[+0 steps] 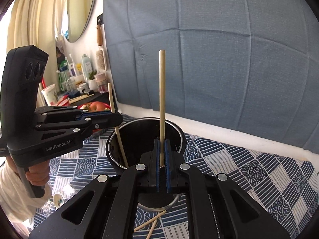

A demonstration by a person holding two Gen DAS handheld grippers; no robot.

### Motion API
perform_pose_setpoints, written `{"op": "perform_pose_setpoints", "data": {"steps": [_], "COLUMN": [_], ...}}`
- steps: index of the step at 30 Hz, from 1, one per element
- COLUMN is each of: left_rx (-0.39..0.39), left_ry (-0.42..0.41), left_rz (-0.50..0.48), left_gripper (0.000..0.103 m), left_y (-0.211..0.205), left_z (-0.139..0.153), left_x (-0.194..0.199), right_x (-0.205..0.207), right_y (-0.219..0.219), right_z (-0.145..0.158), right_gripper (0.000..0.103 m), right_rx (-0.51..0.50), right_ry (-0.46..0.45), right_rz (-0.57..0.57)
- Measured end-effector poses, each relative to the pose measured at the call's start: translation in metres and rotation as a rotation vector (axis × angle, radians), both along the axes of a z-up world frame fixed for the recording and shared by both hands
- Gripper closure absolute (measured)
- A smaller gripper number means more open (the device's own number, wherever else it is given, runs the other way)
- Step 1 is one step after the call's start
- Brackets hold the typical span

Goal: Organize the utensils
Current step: 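Drop the chopsticks into the black holder, opening both tools, then move the right tool down onto another wooden chopstick and close it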

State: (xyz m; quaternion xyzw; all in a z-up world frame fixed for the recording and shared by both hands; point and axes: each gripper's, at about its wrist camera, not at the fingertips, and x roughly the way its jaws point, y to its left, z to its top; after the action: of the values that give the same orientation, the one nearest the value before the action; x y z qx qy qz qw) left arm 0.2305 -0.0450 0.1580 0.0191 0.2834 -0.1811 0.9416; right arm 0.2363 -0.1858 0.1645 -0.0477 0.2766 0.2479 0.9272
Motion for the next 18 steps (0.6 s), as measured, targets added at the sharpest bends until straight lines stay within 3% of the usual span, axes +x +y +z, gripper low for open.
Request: {"op": "perform_pose_setpoints", "data": {"steps": [2, 4, 6, 7, 9, 13, 15, 18], "left_rx": [-0.017, -0.031, -0.043, -0.060, -0.067, -0.056, -0.058, -0.048], "left_ry": [-0.002, -0.007, -0.006, -0.007, -0.019, -0.027, -0.033, -0.026], "left_rz": [-0.010, -0.021, -0.023, -0.031, -0.014, 0.029, 0.058, 0.106], "left_gripper": [0.094, 0.083, 0.052, 0.047, 0.041, 0.019, 0.009, 0.006], "left_y": [0.003, 0.008, 0.013, 0.017, 0.023, 0.034, 0.041, 0.051], "left_z": [0.001, 0.003, 0.004, 0.006, 0.009, 0.010, 0.010, 0.008], "left_x": [-0.003, -0.006, -0.009, -0.010, -0.014, -0.020, -0.023, -0.025], "right_x": [-0.004, -0.007, -0.010, -0.011, -0.014, -0.023, -0.028, -0.035], "right_y": [0.001, 0.000, -0.002, -0.003, -0.007, -0.014, -0.017, -0.020], "right_z": [0.001, 0.003, 0.004, 0.004, 0.006, 0.009, 0.011, 0.013], "right_gripper": [0.097, 0.097, 0.093, 0.088, 0.063, 0.045, 0.024, 0.016], "right_rx": [-0.003, -0.008, -0.002, 0.001, 0.006, 0.017, 0.015, 0.000], "right_ry": [-0.009, -0.012, -0.014, -0.013, -0.025, -0.036, -0.049, -0.058], "right_rz": [0.006, 0.007, 0.006, 0.003, -0.004, -0.013, -0.022, -0.036]}}
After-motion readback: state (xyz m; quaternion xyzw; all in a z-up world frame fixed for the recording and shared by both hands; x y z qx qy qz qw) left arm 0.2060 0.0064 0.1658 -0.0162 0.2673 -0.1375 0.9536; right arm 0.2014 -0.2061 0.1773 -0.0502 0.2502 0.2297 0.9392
